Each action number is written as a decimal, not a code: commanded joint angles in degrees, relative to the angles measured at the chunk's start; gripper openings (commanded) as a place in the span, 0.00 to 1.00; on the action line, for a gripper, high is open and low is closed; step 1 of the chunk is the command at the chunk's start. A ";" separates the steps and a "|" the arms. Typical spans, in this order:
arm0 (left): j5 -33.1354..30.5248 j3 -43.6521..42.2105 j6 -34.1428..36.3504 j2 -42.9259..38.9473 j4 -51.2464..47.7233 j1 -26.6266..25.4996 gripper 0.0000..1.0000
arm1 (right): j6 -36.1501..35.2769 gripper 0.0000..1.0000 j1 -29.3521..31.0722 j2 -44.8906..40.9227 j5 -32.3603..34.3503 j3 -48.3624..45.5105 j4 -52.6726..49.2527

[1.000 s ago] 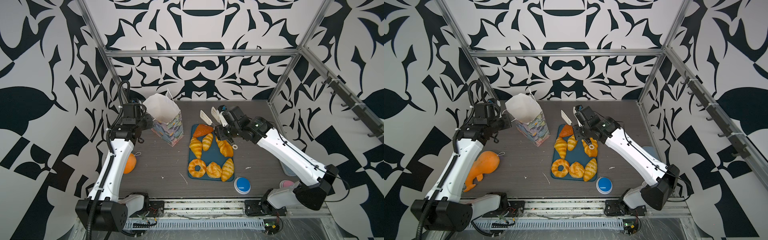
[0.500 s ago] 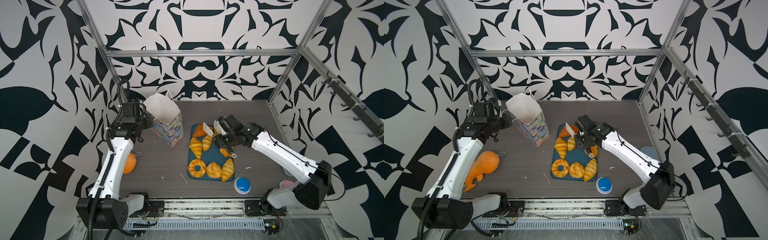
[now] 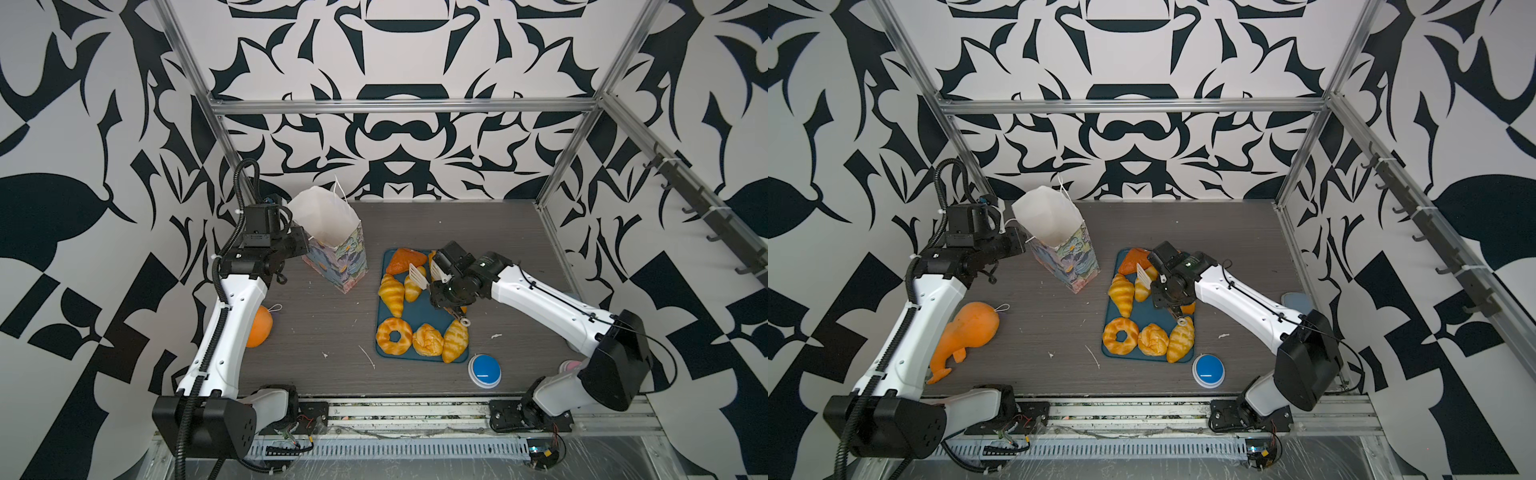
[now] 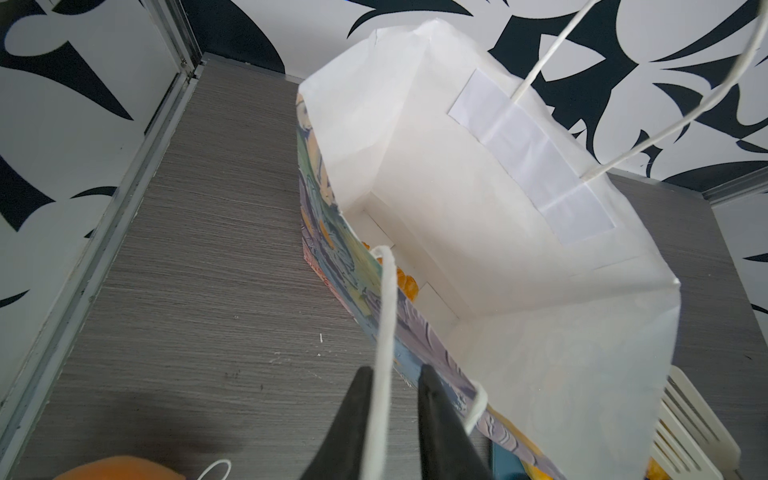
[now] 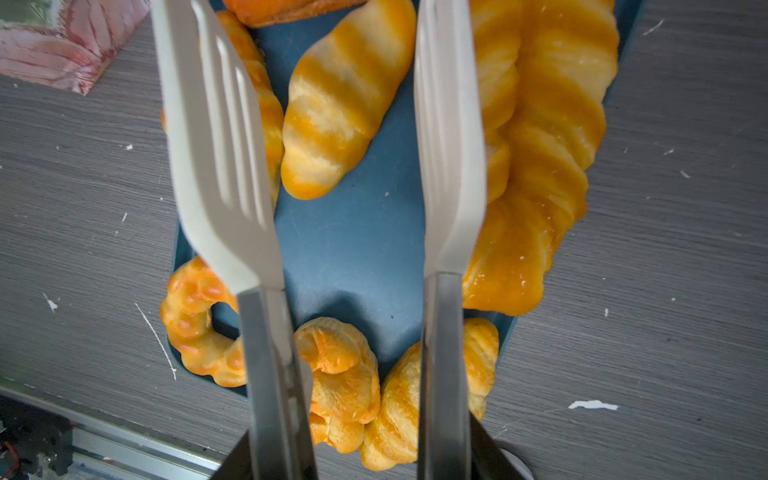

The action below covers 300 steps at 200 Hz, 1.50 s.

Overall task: Place the fake bread into the paper bag
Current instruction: 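Lower the tongs onto a striped croissant and squeeze it with the right gripper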

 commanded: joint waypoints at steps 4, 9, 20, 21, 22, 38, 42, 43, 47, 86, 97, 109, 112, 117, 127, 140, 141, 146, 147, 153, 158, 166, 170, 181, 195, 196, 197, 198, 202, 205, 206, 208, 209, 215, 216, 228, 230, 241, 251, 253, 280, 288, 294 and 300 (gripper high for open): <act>0.89 -0.92 -0.44 -1.03 0.37 0.25 0.24 | 1.62 0.55 -0.27 -0.16 -1.70 -0.72 3.42; 0.91 -0.99 -0.44 -1.13 0.41 0.23 0.25 | 1.76 0.55 -0.26 -0.02 -1.89 -0.93 3.73; 0.78 -1.11 -0.49 -1.08 0.41 0.25 0.24 | 2.15 0.55 -0.26 0.22 -2.23 -1.46 4.35; 0.76 -1.11 -0.55 -1.07 0.43 0.25 0.24 | 2.16 0.55 -0.26 0.23 -2.29 -1.47 4.42; 0.75 -1.11 -0.53 -1.11 0.44 0.25 0.25 | 2.17 0.55 -0.26 0.28 -2.31 -1.48 4.46; 0.75 -1.21 -0.58 -1.09 0.46 0.25 0.25 | 2.26 0.55 -0.32 0.90 -2.43 -1.79 4.67; 0.77 -1.21 -0.55 -1.07 0.33 0.25 0.25 | 2.24 0.55 -0.29 1.07 -2.43 -1.84 4.67; 0.80 -1.21 -0.57 -1.07 0.35 0.25 0.25 | 2.25 0.55 -0.27 1.10 -2.43 -1.88 4.67; 0.74 -1.21 -0.59 -1.06 0.35 0.25 0.25 | 2.35 0.55 -0.26 1.20 -2.43 -1.92 4.72; 0.68 -1.29 -0.60 -1.23 0.32 0.25 0.25 | 2.78 0.55 -0.27 2.16 -2.95 -2.19 5.71; 0.65 -1.30 -0.67 -1.22 0.37 0.25 0.26 | 2.92 0.55 -0.26 2.49 -2.87 -2.22 5.82; 0.57 -1.37 -0.62 -1.25 0.37 0.25 0.26 | 2.87 0.55 -0.26 2.70 -2.63 -2.12 5.82; 0.56 -1.34 -0.63 -1.29 0.37 0.25 0.26 | 2.87 0.55 -0.28 2.83 -2.50 -2.10 5.77; 0.56 -1.37 -0.70 -1.22 0.30 0.29 0.26 | 2.83 0.55 -0.33 3.01 -2.40 -2.01 5.74; 0.57 -1.33 -0.75 -1.26 0.28 0.25 0.26 | 2.81 0.55 -0.35 3.31 -2.34 -1.84 5.70; 0.72 -1.46 -0.77 -1.35 0.26 0.25 0.26 | 2.79 0.55 -0.35 3.72 -2.43 -1.75 5.73; 0.64 -1.47 -0.77 -1.34 0.27 0.25 0.26 | 2.79 0.55 -0.35 3.74 -2.43 -1.75 5.77; 0.57 -1.47 -0.77 -1.43 0.25 0.25 0.26 | 2.80 0.55 -0.35 3.91 -2.43 -1.75 5.73; 0.57 -1.47 -0.77 -1.43 0.22 0.25 0.26 | 2.83 0.55 -0.35 3.93 -2.43 -1.75 5.73; 0.55 -1.52 -0.76 -1.47 0.28 0.25 0.26 | 2.83 0.55 -0.35 4.12 -2.39 -1.75 5.81; 0.54 -1.58 -0.73 -1.54 0.26 0.26 0.26 | 2.86 0.55 -0.35 4.31 -2.41 -1.78 5.88; 0.52 -1.63 -0.76 -1.61 0.23 0.25 0.26 | 2.87 0.55 -0.35 4.51 -2.61 -1.79 6.08; 0.52 -1.64 -0.74 -1.61 0.28 0.25 0.26 | 2.87 0.55 -0.35 4.63 -2.76 -1.74 6.10; 0.56 -1.60 -0.73 -1.67 0.21 0.25 0.26 | 2.96 0.55 -0.34 4.73 -3.02 -1.75 6.47; 0.56 -1.60 -0.77 -1.45 0.28 0.25 0.26 | 3.34 0.55 -0.35 4.93 -3.39 -1.73 6.93; 0.56 -1.58 -0.77 -1.43 0.28 0.25 0.26 | 3.37 0.55 -0.35 4.92 -3.39 -1.74 6.95; 0.56 -1.57 -0.73 -1.43 0.24 0.25 0.26 | 3.39 0.55 -0.35 4.91 -3.35 -1.74 6.95; 0.56 -1.56 -0.75 -1.42 0.21 0.25 0.26 | 3.44 0.55 -0.35 4.91 -3.33 -1.74 7.00; 0.55 -1.56 -0.77 -1.40 0.18 0.25 0.26 | 3.63 0.55 -0.33 5.03 -3.43 -1.74 7.09; 0.56 -1.56 -0.76 -1.41 0.11 0.25 0.26 | 3.66 0.55 -0.35 5.04 -3.52 -1.68 7.18; 0.56 -1.56 -0.77 -1.41 0.11 0.25 0.26 | 3.66 0.55 -0.35 5.06 -3.55 -1.67 7.20; 0.56 -1.54 -0.77 -1.42 0.11 0.25 0.26 | 3.66 0.55 -0.35 5.08 -3.57 -1.66 7.28; 0.56 -1.55 -0.77 -1.42 0.06 0.25 0.26 | 3.66 0.55 -0.35 5.12 -3.57 -1.66 7.30; 0.56 -1.51 -0.75 -1.32 0.10 0.25 0.26 | 3.66 0.55 -0.35 5.27 -3.66 -1.68 7.36; 0.61 -1.49 -0.72 -1.33 0.10 0.25 0.26 | 3.66 0.55 -0.35 5.31 -3.70 -1.63 7.34; 0.56 -1.50 -0.76 -1.34 0.06 0.28 0.26 | 3.66 0.55 -0.35 5.72 -3.87 -1.44 7.37; 0.56 -1.59 -0.77 -1.36 0.07 0.26 0.26 | 3.66 0.55 -0.28 5.75 -3.91 -1.45 7.35; 0.49 -1.56 -0.73 -1.37 0.09 0.25 0.26 | 3.71 0.55 -0.35 5.95 -3.95 -1.40 7.48; 0.42 -1.56 -0.70 -1.35 0.04 0.25 0.26 | 3.66 0.55 -0.35 6.12 -4.15 -1.35 7.57; 0.40 -1.56 -0.75 -1.34 0.09 0.25 0.26 | 3.66 0.55 -0.35 6.13 -4.18 -1.32 7.62; 0.41 -1.56 -0.73 -1.26 0.07 0.25 0.26 | 3.65 0.55 -0.35 6.65 -4.53 -1.31 7.88; 0.39 -1.56 -0.77 -1.31 0.10 0.25 0.26 | 3.66 0.55 -0.35 6.88 -4.54 -1.31 8.00; 0.33 -1.56 -0.70 -1.31 0.06 0.25 0.26 | 3.66 0.55 -0.35 7.01 -4.62 -1.31 8.06; 0.34 -1.57 -0.77 -1.21 -0.03 0.25 0.26 | 3.66 0.55 -0.31 7.19 -4.71 -1.31 8.10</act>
